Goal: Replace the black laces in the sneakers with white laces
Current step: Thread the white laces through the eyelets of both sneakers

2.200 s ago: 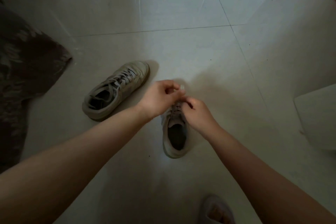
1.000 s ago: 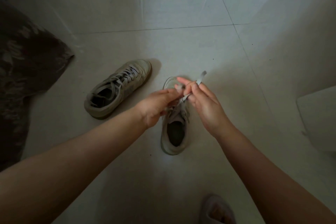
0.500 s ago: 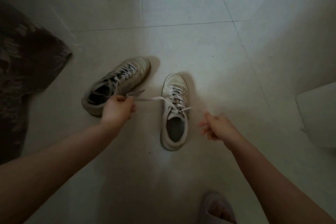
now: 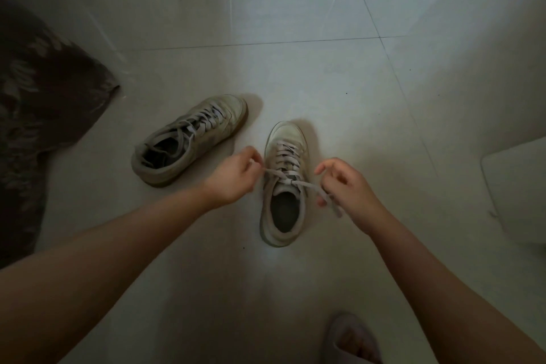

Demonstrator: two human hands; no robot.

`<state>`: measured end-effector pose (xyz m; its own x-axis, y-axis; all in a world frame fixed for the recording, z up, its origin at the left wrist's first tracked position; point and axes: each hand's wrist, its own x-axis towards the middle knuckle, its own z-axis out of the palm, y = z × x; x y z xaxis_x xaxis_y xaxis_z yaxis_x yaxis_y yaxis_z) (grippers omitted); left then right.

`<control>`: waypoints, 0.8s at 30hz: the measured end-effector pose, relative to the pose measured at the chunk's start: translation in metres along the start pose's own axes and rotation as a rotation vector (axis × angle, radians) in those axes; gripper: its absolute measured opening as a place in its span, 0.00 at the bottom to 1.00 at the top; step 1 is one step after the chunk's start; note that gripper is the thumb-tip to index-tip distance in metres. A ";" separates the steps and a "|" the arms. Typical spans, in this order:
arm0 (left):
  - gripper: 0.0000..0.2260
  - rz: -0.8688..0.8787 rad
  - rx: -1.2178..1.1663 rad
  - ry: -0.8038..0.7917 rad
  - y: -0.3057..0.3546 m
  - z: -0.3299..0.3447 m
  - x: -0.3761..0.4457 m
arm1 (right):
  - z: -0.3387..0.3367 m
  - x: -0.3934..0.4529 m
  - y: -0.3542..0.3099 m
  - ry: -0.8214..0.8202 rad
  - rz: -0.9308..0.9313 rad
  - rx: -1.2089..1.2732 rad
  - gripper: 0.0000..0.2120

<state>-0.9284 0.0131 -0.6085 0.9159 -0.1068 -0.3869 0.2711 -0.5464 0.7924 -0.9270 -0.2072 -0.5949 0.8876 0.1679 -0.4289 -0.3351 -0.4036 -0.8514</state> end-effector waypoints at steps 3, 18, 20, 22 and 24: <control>0.10 -0.242 -0.020 -0.186 -0.006 -0.017 0.000 | -0.013 -0.004 -0.003 -0.214 0.130 0.055 0.14; 0.12 -0.069 -0.564 0.004 0.026 0.020 -0.003 | 0.033 0.019 -0.003 0.251 -0.081 -0.091 0.12; 0.17 0.038 -0.513 -0.071 0.026 0.020 -0.005 | 0.036 0.018 -0.005 0.129 -0.056 -0.087 0.15; 0.21 0.124 -0.455 -0.129 0.021 0.017 -0.004 | 0.037 0.019 -0.006 0.085 -0.016 -0.118 0.18; 0.17 0.188 -0.286 -0.109 0.016 0.015 0.000 | 0.034 0.022 -0.009 0.060 -0.043 -0.186 0.13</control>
<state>-0.9286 -0.0080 -0.6029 0.9249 -0.2796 -0.2574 0.1868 -0.2555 0.9486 -0.9152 -0.1689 -0.6072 0.9188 0.1373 -0.3700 -0.2370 -0.5577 -0.7955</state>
